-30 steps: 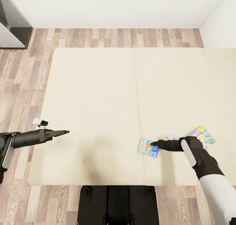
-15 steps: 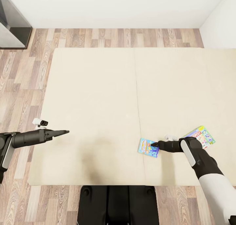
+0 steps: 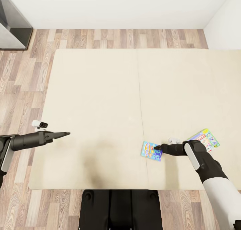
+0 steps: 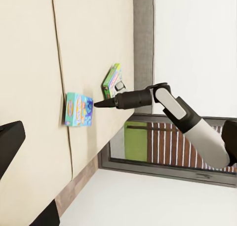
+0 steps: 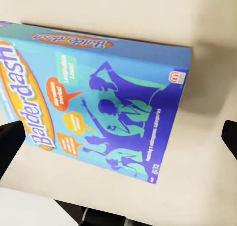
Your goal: Put all the toys in the child's room - the three board games (two on the bed and one on the table), the two jigsaw puzzles on the table, and the tennis ball on the table - inside the toy box on the table in the child's room.
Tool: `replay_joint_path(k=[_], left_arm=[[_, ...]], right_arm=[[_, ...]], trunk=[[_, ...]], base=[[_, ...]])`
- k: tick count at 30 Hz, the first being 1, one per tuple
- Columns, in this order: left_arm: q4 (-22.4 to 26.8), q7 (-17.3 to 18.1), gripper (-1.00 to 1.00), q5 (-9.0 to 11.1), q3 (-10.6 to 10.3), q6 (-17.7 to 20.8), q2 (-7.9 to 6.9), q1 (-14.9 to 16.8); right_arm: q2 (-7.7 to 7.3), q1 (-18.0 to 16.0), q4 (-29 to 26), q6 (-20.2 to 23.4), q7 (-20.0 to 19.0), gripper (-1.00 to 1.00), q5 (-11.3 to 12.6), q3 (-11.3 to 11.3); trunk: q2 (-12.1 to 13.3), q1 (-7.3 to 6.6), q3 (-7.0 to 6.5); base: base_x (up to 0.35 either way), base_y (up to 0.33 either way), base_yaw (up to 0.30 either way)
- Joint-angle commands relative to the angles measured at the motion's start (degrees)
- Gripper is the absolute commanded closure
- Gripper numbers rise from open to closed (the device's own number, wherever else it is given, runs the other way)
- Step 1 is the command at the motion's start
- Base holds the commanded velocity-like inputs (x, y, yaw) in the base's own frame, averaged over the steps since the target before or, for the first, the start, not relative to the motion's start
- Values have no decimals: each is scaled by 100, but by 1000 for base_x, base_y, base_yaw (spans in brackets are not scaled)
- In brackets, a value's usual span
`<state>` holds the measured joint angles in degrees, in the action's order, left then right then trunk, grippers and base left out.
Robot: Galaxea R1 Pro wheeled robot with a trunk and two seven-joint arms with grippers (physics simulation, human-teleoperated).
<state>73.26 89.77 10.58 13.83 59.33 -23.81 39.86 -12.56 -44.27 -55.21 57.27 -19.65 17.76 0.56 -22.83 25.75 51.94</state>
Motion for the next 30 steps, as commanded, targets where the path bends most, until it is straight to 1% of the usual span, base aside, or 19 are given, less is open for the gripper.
replay_joint_path(k=[1, 5, 6, 10, 13, 18, 30], left_arm=[[14, 23, -100, 19, 0, 61, -2, 2], [45, 23, -100, 150, 2, 61, -1, 3], [45, 23, -100, 150, 2, 61, -1, 3], [73, 23, -100, 282, 4, 61, -1, 4], [86, 23, -100, 340, 5, 61, -1, 4], [96, 23, -100, 381, -10, 61, 5, 4], [101, 23, -100, 392, -29, 61, 3, 3]], right_arm=[[0, -2, -4, 21, -53, -100, -46, 6], [-1, -2, -6, 22, -55, -100, -45, 6], [-1, -2, -6, 22, -55, -100, -45, 6], [-1, -2, -7, 22, -56, -100, -41, 6], [-1, -2, -7, 21, -56, -100, -38, 6], [-4, -27, -4, 21, -57, -100, -35, 6], [-1, -126, 1, 18, -57, -100, -36, 6]], trunk=[[-9, 3, 6], [-9, 3, 6], [-9, 3, 6], [-9, 3, 6], [-9, 3, 6], [-9, 3, 6], [-9, 3, 6]], base=[[0, 0, 0], [0, 0, 0], [0, 0, 0], [0, 0, 0], [0, 0, 0], [0, 0, 0], [0, 0, 0]])
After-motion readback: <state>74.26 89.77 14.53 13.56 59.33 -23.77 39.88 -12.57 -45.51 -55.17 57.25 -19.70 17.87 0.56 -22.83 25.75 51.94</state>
